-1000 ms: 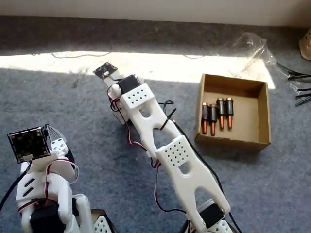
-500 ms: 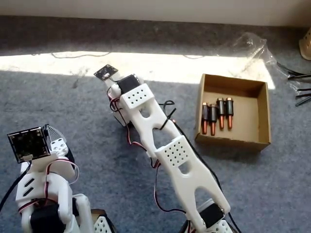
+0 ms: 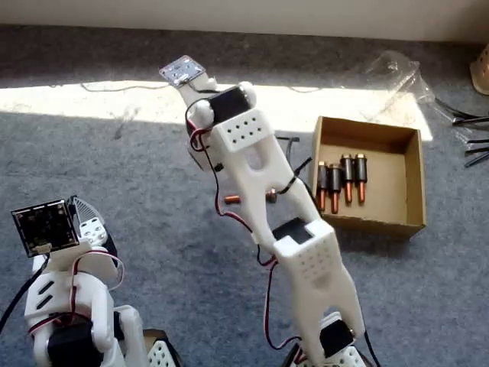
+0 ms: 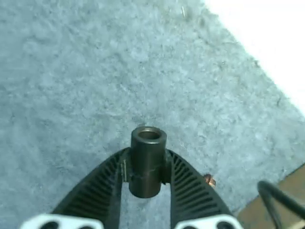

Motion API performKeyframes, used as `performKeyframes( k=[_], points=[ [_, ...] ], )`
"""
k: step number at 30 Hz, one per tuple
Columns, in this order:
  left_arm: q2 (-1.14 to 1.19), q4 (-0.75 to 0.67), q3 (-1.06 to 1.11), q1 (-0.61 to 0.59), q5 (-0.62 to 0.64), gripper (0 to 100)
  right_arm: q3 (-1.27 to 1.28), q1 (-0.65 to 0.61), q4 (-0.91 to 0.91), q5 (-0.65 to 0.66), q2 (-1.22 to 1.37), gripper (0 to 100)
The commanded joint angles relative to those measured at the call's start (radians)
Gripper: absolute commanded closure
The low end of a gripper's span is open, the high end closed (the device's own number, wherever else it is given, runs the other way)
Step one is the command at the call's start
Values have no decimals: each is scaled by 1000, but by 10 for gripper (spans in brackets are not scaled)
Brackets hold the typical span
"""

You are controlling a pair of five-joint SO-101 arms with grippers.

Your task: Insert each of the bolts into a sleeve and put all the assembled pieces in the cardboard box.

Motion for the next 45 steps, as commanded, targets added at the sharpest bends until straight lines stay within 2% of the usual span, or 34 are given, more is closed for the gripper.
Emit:
performKeyframes(
  k=[1,4,9,14,18,22,30,34,41,45],
  points=[
    [4,-15,-2,35,-9,995,124,16,19,-8,-318,995],
    [5,-15,-2,113,-11,995,246,22,18,-8,-503,995],
    [7,-20,-2,220,-21,995,420,122,18,-6,-776,995],
    [7,-25,27,309,-206,995,596,239,16,-6,-989,995],
    [7,-120,108,325,-295,995,733,282,15,-6,-1125,995],
    [8,-198,159,325,-301,995,857,314,-38,-6,-1274,995],
    [21,-137,76,326,-307,995,1176,334,-191,-5,-1566,995],
    [174,-92,-4,371,-402,995,1326,334,-262,-5,-1669,995],
    [576,-75,-237,475,-407,995,1558,335,-358,-5,-1799,995],
    [789,26,-375,585,-471,995,1728,335,-458,-11,-1890,995]
  ],
)
